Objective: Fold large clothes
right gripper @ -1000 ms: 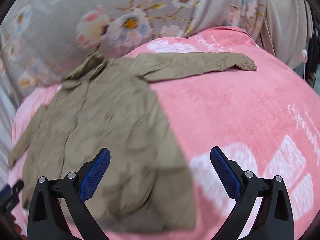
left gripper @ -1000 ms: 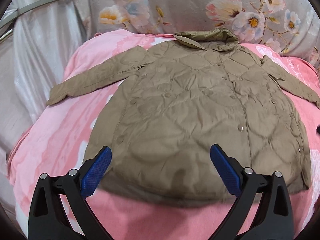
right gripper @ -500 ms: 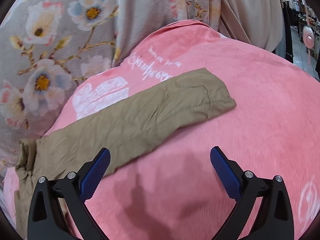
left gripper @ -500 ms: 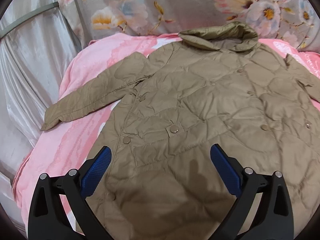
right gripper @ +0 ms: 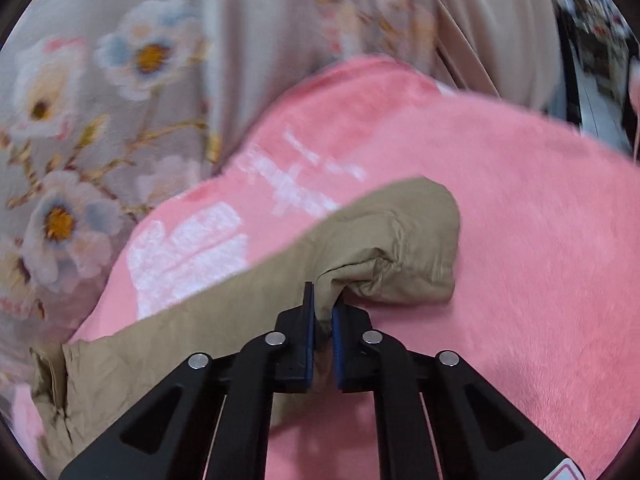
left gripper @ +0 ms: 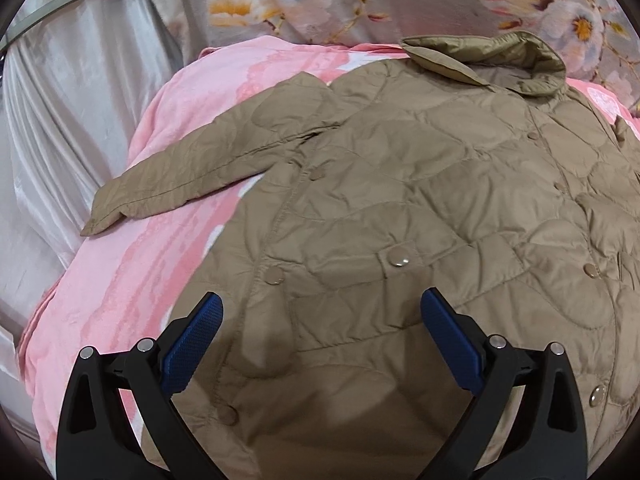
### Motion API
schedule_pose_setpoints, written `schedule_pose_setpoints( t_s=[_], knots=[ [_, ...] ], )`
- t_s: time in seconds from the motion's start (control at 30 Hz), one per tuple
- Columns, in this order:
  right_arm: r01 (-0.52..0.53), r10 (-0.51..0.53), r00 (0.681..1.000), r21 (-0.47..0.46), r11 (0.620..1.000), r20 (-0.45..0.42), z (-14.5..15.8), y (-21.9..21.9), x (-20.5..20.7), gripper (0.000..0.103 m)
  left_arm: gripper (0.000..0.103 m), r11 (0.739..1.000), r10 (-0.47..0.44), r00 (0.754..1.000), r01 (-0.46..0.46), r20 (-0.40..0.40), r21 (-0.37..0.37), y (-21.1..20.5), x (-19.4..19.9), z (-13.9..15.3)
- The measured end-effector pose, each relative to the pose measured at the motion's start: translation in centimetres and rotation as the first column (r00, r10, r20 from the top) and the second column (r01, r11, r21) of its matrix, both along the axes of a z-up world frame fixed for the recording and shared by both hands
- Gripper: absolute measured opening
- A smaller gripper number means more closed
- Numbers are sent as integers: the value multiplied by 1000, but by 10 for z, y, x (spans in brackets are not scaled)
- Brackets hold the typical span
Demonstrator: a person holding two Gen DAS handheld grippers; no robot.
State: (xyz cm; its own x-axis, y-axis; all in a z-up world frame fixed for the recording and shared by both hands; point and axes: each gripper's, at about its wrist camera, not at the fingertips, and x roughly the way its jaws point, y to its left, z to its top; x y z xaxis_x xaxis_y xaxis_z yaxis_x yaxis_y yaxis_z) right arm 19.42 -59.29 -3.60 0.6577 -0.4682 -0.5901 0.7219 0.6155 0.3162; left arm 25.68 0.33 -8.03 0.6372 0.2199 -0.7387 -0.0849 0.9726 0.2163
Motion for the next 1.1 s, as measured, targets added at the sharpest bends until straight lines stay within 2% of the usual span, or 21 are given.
schedule_pose_setpoints(
  t_s=[0.07,0.17,0.27,0.43,0.6,0.67,0.83,0.97,1.0,1.07,1.1],
  knots=[
    [-97,100,995,-103,990,21,32,39,16,7,97,1000,15,1000,-15,1,-10,7,0,2],
    [-257,271,962,-199,946,43,73,104,38,7,97,999,40,999,-40,3,-24,18,-2,5],
    [-426,450,893,-270,863,30,104,181,62,6,97,997,64,998,-64,-1,-42,31,-7,7],
    [-610,636,772,-264,747,16,121,274,91,6,97,995,83,997,-83,-10,-61,50,-20,6],
    [-731,749,663,-239,640,-22,111,357,117,5,97,991,99,995,-100,-16,-89,72,-30,5],
    [-762,775,630,-226,608,-38,102,387,119,5,97,990,102,995,-103,-17,-95,78,-33,4],
    [-845,841,529,-154,511,-110,59,455,127,5,97,988,114,993,-115,-12,-107,96,-35,4],
    [-884,866,468,-100,457,-176,27,490,132,5,97,984,118,993,-119,-16,-130,107,-34,3],
    [-897,876,441,-68,437,-196,16,500,136,5,97,984,119,993,-120,-18,-135,109,-33,3],
    [-911,887,406,-22,412,-218,2,505,139,15,97,981,121,992,-123,-23,-148,112,-31,2],
    [-915,889,392,4,404,-234,-6,510,140,16,97,980,123,992,-125,-26,-156,114,-29,2]
  ],
)
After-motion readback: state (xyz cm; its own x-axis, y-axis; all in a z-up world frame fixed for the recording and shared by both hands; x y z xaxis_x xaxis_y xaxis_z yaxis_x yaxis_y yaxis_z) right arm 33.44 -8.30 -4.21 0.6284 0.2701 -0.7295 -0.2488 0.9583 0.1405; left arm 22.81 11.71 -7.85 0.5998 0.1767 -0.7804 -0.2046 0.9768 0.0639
